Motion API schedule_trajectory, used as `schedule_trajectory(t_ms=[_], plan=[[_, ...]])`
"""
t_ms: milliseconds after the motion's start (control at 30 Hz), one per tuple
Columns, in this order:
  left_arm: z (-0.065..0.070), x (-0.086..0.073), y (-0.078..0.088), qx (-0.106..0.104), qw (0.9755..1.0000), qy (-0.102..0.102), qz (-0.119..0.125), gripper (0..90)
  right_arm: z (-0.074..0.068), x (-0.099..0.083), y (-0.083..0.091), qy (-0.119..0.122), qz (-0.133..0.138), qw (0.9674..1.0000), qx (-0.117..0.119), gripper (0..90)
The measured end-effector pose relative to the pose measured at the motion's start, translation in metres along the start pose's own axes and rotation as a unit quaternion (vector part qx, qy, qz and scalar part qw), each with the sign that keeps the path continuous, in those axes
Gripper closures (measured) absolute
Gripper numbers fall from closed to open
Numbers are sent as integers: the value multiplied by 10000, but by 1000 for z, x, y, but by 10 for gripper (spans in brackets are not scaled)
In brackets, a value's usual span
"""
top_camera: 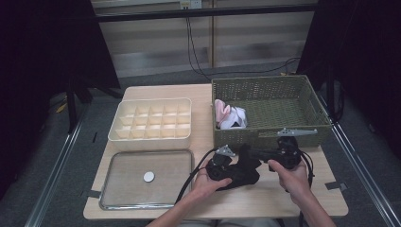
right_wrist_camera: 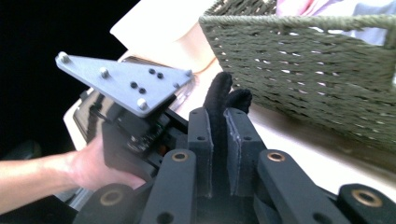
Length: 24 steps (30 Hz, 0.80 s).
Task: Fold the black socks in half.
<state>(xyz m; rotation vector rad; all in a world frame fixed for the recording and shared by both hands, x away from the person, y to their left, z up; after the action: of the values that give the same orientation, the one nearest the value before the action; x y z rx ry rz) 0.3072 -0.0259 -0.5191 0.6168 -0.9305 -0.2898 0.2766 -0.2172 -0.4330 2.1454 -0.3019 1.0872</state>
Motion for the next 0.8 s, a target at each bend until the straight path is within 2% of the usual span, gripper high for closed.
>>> schedule_trajectory(t_ms=[167,300,433,567,600,700,800], plan=[[-2,0,10,63,10000,-30,-10,736,0,0,-7,-4,-9,10000,23,813],[-4,0,27,66,9999,-37,87,734,1,-2,-10,25,-44,10000,18,813],[-7,-2,44,126,9999,-75,75,725,-2,0,-13,52,-77,9999,51,813],[-7,-10,61,264,9996,-20,108,699,-5,1,-17,85,-139,9999,51,812],[-7,-13,65,317,9995,-33,50,685,-6,1,-19,102,-153,9998,51,812],[-8,-20,77,395,9991,-35,152,654,-7,1,-24,129,-238,9996,61,812],[-13,-26,91,495,9984,97,245,608,-10,0,-29,186,-312,9993,79,811]])
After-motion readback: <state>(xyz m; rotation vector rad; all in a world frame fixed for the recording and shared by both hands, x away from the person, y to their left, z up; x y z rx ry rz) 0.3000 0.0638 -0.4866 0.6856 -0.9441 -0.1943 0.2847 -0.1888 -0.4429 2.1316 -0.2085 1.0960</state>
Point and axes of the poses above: each handheld gripper's, and its own axes: y roughly backward along the jaws, x roughly out of its top, z roughly to its right, the point moved 2 cm from there along -y, roughly forward along the jaws, and after that the axes turned 6 degrees about y, right-handed, at the moved point
